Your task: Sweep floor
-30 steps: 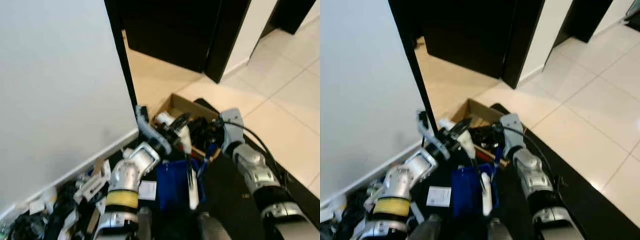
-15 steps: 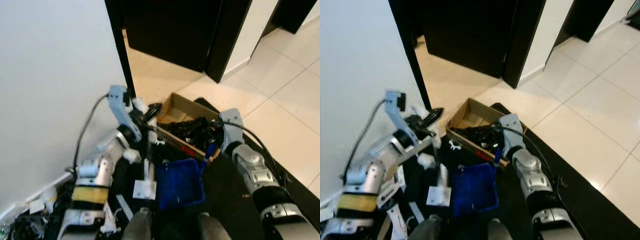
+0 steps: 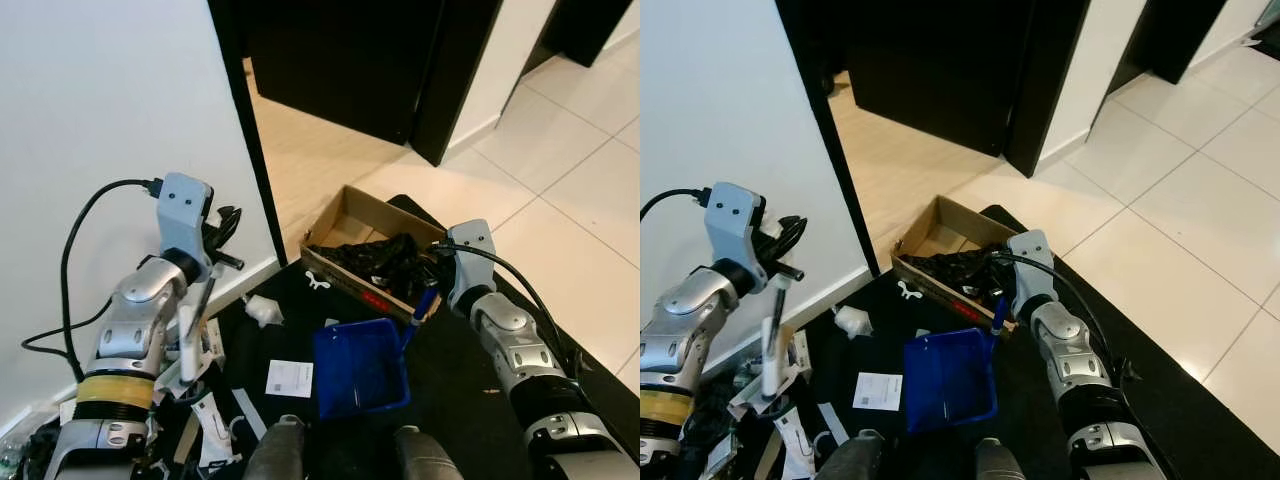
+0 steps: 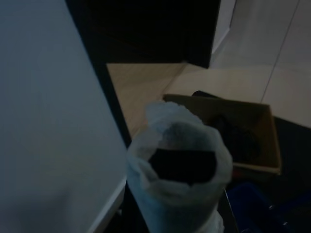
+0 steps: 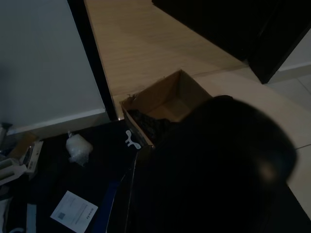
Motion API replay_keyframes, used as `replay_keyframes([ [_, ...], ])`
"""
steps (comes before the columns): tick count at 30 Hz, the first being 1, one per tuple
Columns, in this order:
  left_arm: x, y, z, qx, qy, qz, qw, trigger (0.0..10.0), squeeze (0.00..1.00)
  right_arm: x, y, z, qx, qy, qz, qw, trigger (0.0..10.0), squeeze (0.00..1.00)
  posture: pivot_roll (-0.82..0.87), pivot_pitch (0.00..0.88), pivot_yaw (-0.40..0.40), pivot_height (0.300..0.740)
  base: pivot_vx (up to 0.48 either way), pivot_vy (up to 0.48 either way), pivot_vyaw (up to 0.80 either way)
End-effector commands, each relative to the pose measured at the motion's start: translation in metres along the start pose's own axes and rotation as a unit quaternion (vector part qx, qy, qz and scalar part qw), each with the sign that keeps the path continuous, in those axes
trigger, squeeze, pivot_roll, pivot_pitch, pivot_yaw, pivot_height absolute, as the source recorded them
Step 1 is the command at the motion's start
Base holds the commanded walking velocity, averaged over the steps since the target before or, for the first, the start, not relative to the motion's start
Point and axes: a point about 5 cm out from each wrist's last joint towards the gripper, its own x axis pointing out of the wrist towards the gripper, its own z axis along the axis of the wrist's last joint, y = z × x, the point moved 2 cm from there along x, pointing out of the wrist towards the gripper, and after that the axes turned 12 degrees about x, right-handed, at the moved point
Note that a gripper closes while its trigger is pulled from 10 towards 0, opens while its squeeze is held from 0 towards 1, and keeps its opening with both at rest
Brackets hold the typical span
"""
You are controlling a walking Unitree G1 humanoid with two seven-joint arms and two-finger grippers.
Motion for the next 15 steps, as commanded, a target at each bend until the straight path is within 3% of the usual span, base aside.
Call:
replay_keyframes([
  [1,-0.012,0.011,-0.017,0.001,0.041,0.017,0.999,10.0,0.0,-0.005,-0.001,-0.009,0.003,0.012,-0.003,1.0,10.0,0.0,0.11,0.199,0.023,0.74,0.0,0.0,0.0],
  [3,-0.022,0.014,-0.04,-0.024,0.086,0.037,0.995,10.0,0.0,-0.006,-0.003,-0.009,0.003,0.013,-0.005,1.0,10.0,0.0,0.11,0.201,0.023,0.74,0.0,0.0,0.0],
  [4,-0.022,0.014,-0.04,-0.024,0.086,0.037,0.995,10.0,0.0,-0.006,-0.003,-0.009,0.003,0.013,-0.005,1.0,10.0,0.0,0.11,0.201,0.023,0.74,0.0,0.0,0.0],
  [5,-0.034,0.012,-0.065,-0.03,0.126,0.051,0.99,10.0,0.0,-0.006,-0.004,-0.01,0.003,0.014,-0.006,1.0,10.0,0.0,0.11,0.203,0.023,0.74,0.0,0.0,0.0],
  [6,-0.039,0.009,-0.076,-0.029,0.142,0.053,0.988,10.0,0.0,-0.006,-0.004,-0.01,0.003,0.014,-0.006,1.0,10.0,0.0,0.11,0.203,0.023,0.74,0.0,0.0,0.0],
  [12,-0.059,-0.008,-0.11,-0.048,0.189,0.048,0.98,10.0,0.0,-0.005,-0.004,-0.008,0.0,0.015,-0.004,1.0,10.0,0.0,0.11,0.208,0.007,0.74,0.0,0.0,0.0],
  [15,-0.066,-0.026,-0.118,-0.1,0.178,0.024,0.979,10.0,0.0,-0.004,-0.003,-0.006,-0.002,0.015,0.0,1.0,10.0,0.0,0.11,0.209,0.0,0.74,0.0,0.0,0.0],
])
